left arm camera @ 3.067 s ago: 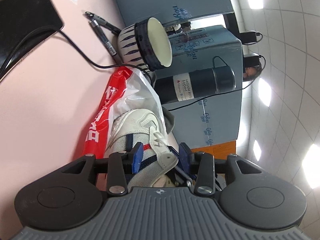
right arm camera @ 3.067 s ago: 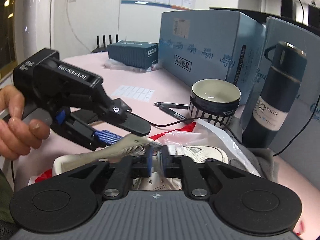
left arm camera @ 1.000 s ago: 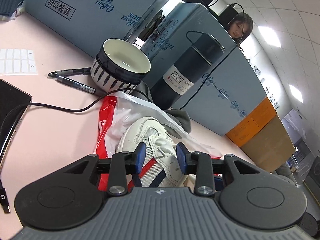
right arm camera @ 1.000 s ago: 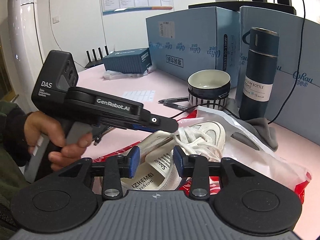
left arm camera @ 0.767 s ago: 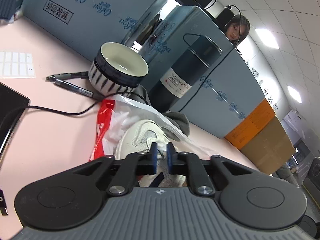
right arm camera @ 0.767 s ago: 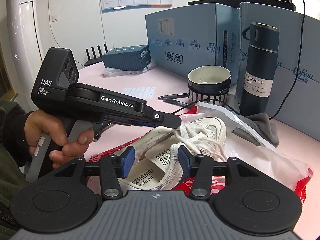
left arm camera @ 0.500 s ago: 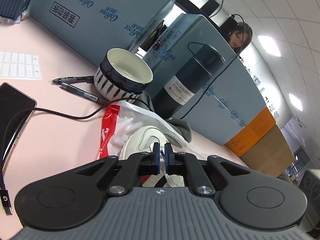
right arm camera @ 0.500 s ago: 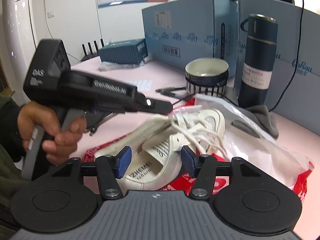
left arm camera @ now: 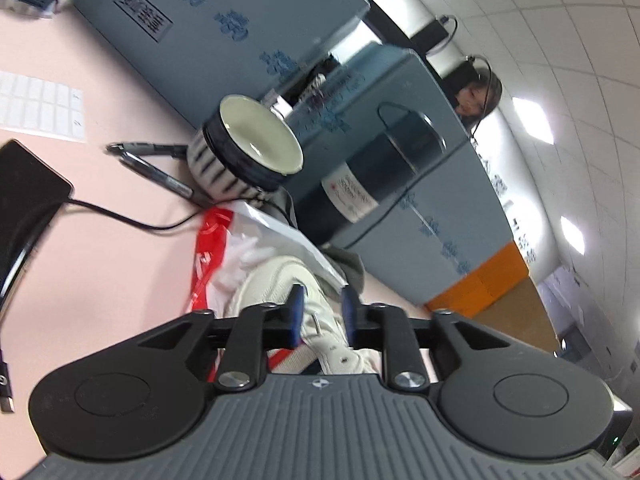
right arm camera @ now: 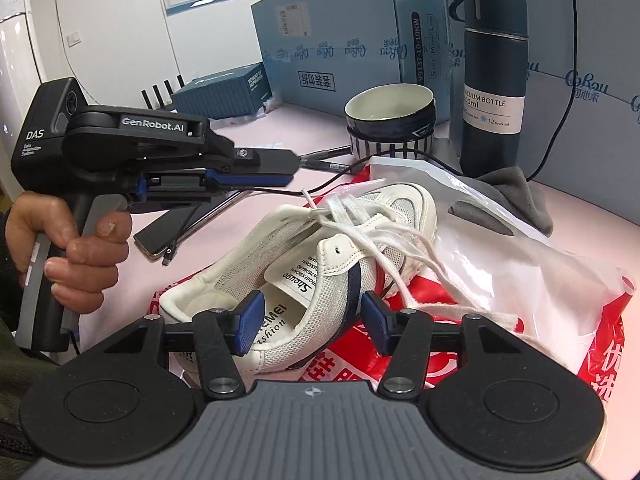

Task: Lace up shoes with both hands

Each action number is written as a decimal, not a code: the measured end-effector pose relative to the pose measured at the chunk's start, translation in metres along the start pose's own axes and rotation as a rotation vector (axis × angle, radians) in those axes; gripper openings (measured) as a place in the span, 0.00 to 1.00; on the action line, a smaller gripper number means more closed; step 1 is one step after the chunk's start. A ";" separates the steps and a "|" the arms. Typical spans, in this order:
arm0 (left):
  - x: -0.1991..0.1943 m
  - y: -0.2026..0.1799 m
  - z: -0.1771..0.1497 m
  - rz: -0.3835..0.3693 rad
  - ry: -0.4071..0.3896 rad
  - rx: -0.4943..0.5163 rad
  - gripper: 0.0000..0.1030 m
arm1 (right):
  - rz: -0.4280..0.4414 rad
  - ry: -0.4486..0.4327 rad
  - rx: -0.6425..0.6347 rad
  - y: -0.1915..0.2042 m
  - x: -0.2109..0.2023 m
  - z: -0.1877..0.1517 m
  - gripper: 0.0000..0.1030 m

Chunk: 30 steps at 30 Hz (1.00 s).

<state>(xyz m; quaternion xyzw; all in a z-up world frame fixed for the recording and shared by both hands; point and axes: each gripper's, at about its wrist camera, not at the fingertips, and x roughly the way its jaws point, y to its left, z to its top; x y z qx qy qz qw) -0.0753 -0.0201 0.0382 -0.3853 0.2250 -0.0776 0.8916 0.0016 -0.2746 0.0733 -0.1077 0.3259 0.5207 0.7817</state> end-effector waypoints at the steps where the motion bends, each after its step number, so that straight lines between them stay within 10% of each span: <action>1: 0.003 -0.001 -0.001 0.005 0.014 0.001 0.22 | 0.000 0.000 0.000 0.000 0.000 0.000 0.50; 7: 0.014 -0.005 -0.006 0.031 0.044 0.047 0.02 | 0.001 0.000 0.006 -0.001 0.000 0.000 0.50; 30: -0.018 0.008 0.014 0.090 -0.095 0.003 0.02 | -0.033 0.045 0.066 -0.009 0.009 0.002 0.53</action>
